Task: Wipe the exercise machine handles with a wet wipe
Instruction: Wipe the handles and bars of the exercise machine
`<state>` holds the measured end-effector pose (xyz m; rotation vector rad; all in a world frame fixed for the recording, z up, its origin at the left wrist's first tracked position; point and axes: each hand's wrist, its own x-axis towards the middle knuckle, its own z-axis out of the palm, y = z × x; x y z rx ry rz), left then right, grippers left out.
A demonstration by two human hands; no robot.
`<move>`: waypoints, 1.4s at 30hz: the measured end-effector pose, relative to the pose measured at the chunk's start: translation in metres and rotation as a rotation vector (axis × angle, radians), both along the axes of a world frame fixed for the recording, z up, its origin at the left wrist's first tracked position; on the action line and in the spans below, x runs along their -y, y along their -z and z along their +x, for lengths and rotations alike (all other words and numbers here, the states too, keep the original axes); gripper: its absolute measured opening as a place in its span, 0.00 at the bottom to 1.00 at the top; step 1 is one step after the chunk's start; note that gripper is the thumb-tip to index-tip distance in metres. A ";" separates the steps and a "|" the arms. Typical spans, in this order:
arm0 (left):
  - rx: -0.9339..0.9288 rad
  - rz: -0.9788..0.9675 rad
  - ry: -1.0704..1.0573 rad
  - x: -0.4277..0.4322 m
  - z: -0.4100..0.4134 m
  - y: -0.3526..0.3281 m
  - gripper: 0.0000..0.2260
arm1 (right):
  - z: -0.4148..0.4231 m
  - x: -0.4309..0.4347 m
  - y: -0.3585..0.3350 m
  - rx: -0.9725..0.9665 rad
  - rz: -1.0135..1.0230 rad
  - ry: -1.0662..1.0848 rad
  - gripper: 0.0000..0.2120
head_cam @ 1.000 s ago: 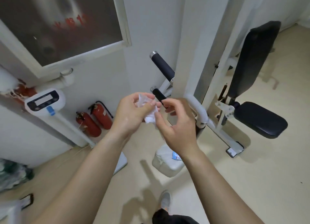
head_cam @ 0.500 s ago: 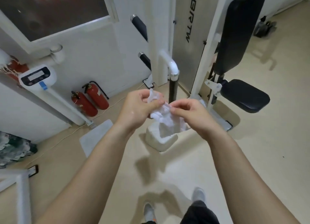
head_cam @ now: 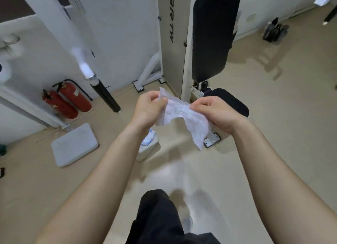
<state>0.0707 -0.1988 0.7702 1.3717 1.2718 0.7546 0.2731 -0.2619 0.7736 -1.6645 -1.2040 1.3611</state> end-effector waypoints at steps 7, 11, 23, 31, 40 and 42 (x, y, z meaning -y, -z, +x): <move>0.040 -0.051 -0.116 -0.053 0.131 0.042 0.14 | 0.135 -0.049 0.022 -0.114 -0.097 -0.021 0.18; 0.013 0.044 -0.135 -0.108 0.212 0.060 0.14 | 0.225 -0.096 0.041 -0.202 -0.181 -0.072 0.12; 0.015 0.060 -0.312 -0.240 0.427 0.064 0.13 | 0.466 -0.232 0.033 -0.188 -0.050 0.122 0.07; 0.025 0.005 -0.354 -0.260 0.591 0.066 0.15 | 0.605 -0.287 0.052 -0.167 0.172 0.466 0.11; 0.194 -0.096 -0.155 -0.270 0.815 0.055 0.07 | 0.835 -0.287 0.048 -0.140 0.326 0.701 0.17; 0.185 -0.096 -0.134 -0.279 0.861 0.056 0.07 | 0.879 -0.291 0.041 -0.120 0.351 0.736 0.14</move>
